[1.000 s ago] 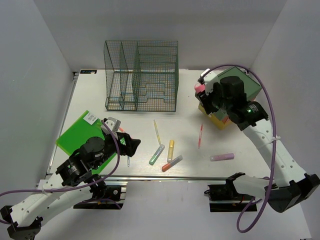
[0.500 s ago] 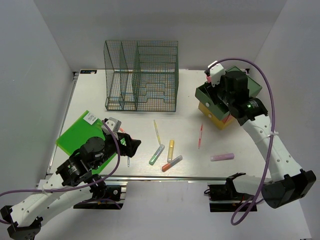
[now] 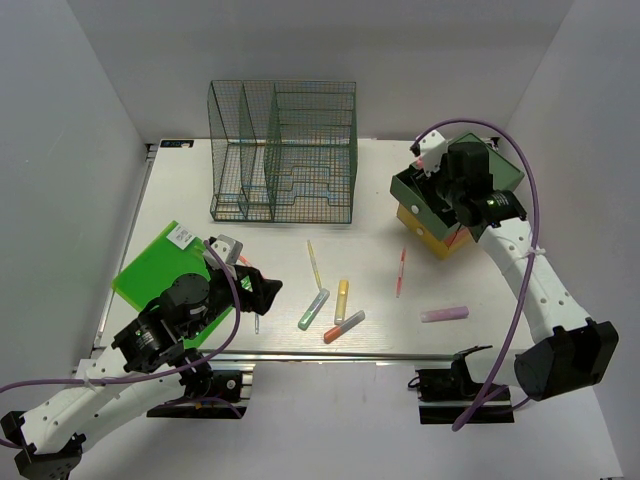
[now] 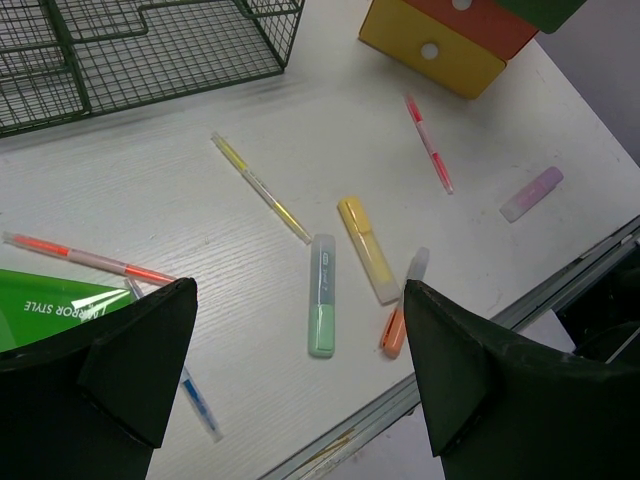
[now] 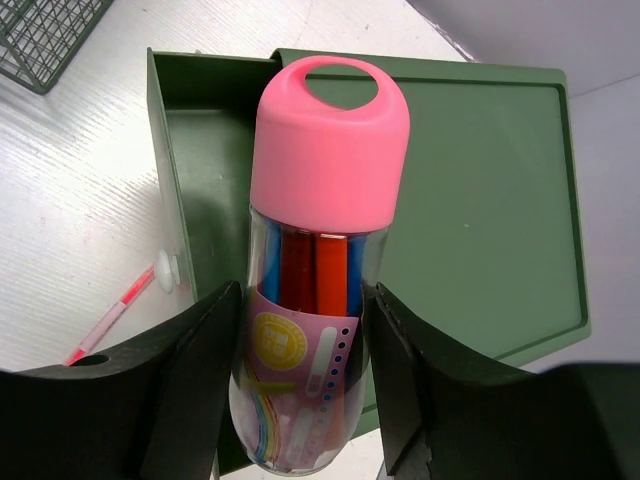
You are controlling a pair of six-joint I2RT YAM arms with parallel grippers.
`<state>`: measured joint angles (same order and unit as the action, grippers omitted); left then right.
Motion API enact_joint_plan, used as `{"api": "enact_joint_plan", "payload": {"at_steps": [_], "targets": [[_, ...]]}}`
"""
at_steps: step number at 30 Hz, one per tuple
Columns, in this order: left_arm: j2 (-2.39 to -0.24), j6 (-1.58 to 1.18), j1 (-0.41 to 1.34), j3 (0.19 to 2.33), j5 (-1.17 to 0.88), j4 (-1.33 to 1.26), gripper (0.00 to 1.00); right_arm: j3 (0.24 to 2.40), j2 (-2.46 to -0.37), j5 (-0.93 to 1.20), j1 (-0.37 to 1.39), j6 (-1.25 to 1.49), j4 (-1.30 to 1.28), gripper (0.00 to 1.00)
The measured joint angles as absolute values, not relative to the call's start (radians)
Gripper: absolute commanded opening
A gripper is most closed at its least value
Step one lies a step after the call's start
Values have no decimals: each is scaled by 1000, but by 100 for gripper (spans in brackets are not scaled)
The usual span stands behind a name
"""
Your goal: Organize the desk
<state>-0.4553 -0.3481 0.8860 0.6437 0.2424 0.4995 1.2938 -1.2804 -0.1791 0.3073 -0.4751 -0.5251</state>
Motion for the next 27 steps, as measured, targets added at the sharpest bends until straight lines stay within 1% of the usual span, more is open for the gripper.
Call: {"api": "enact_joint_plan", "payload": {"at_steps": [2,4,5,7,10,12,14,16,17,19,20,21,27], "targets": [[-455,-348,886,644,241,498,94,1294,-1280,-173,302,-476,-528,0],[-455,-348,886,644,239,495,94,1294,-1281,-163,299,-478,-532,5],[-455,-348,886,644,238,494,94,1294,-1282,-157,297,-479,-533,11],[-455,-348,886,644,238,493,94,1294,-1284,-146,294,-479,-540,15],[-455,-348,886,644,236,493,94,1294,-1290,-130,290,-479,-560,24],[-455,-348,886,644,235,493,94,1294,-1296,-123,288,-479,-573,37],[-455,-348,886,644,235,493,94,1294,-1303,-120,287,-479,-583,44],[-455,-348,886,644,235,493,94,1294,-1308,-116,283,-479,-587,46],[-455,-348,886,644,235,493,94,1294,-1308,-114,281,-479,-589,51],[-456,-348,886,644,234,493,94,1294,-1309,-109,279,-479,-590,53],[-456,-348,886,644,234,493,94,1294,-1309,-108,277,-479,-590,59],[-456,-348,886,644,234,493,94,1294,-1309,-107,276,-478,-591,62],[-456,-348,886,644,228,493,94,1294,-1308,-100,274,-478,-595,64]]}}
